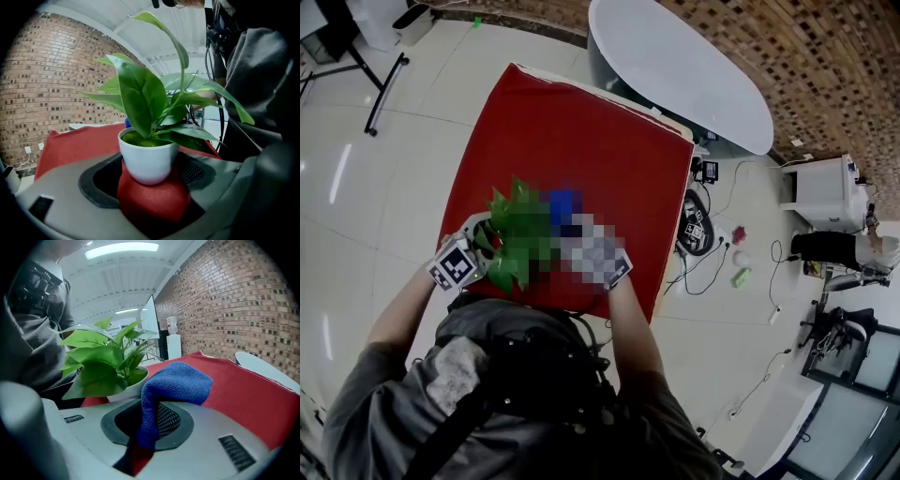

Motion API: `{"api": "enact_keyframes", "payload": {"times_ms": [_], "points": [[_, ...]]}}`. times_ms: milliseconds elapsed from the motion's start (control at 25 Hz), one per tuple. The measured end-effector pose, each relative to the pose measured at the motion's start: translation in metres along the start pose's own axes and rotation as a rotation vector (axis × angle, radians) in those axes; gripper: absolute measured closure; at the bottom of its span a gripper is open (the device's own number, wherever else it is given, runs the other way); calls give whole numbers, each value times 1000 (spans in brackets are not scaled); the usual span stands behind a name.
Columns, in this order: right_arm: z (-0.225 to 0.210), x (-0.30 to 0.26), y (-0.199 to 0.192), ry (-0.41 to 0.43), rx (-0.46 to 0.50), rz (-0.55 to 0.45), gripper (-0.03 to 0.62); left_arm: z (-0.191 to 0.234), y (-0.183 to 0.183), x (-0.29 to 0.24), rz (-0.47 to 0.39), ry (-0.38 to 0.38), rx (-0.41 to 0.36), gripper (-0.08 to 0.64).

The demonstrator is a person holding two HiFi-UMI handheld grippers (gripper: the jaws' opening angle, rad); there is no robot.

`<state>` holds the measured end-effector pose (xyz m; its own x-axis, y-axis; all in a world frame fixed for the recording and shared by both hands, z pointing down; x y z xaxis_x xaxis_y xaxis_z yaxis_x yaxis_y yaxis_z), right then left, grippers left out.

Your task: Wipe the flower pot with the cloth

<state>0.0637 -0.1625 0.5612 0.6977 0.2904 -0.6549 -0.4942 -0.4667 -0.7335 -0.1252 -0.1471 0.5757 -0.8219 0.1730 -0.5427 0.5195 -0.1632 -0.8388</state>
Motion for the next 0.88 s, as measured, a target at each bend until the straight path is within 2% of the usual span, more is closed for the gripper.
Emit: {"api": "enact_keyframes", "payload": {"times_ms": [240,480,680,880], "points": [[5,6,-10,-6,-47,-8,515,9,2,-10,-4,-30,-15,146],[21,10,-20,-18,-100,-35,515,5,-3,-13,-6,-43,1,143],[33,19,-31,-11,-127,-47,515,-1,4,-17,0,-16,23,140],[45,17,-41,-15,-147,-56,515,-3,2,-16,15,49,62,137]]}}
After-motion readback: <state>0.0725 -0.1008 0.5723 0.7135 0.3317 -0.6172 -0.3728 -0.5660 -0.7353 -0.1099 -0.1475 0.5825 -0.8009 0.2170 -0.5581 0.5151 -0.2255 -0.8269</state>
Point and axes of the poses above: the fingertips, and each gripper's own axes: x backward along the fingers, z to its left, y out of its top, the point moved 8 cm from there along x, backward along the fingers, and after that the axes turned 9 degrees about z, right-handed, at the moved point
